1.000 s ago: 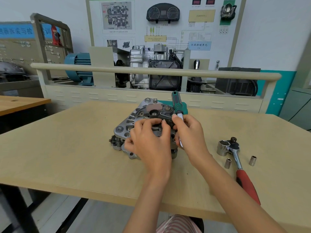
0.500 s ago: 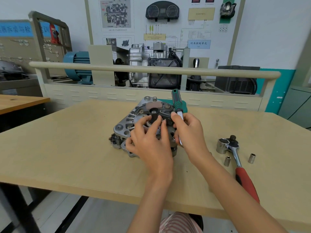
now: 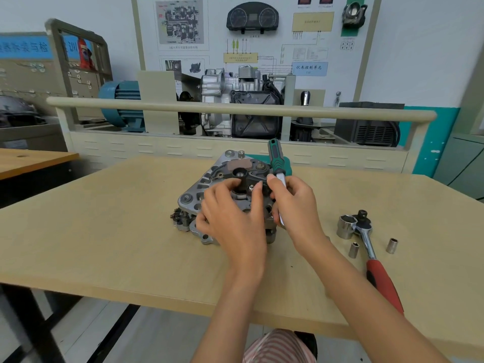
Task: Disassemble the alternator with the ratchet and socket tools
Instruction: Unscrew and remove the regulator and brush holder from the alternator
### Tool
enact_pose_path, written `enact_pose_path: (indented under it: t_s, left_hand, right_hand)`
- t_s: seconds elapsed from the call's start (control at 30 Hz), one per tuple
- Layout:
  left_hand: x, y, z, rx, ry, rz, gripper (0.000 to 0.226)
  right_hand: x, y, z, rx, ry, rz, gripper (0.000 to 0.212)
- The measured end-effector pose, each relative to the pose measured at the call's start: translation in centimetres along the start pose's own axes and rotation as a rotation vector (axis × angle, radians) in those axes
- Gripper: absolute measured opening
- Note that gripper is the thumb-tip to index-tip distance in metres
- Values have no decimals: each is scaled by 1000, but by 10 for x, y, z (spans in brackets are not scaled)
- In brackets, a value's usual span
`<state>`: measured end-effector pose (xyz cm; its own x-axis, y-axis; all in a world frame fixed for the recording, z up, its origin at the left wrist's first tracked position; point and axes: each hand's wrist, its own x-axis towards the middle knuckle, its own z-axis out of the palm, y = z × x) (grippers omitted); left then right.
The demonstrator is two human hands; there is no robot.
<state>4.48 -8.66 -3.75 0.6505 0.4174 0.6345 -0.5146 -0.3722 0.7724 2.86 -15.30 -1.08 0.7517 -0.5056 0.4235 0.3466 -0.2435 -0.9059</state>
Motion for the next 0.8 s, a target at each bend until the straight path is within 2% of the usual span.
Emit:
enact_pose_path:
  t_s: [0.2, 0.4, 0.53, 0.8]
  left_hand:
    - [-10, -4, 4, 12, 68, 121, 18]
    - [-5, 2, 2, -23, 91, 35, 9]
    - [2, 2, 1, -27, 9, -61, 13]
    - [4, 3, -2, 8, 2, 38, 15]
  right_hand:
    - [-1, 0, 1, 9, 3, -4, 31]
    - [-1, 1, 0, -1, 7, 5, 31]
    - [0, 1, 0, 20, 14, 30, 32]
    - [0, -1, -1, 42, -9, 58, 31]
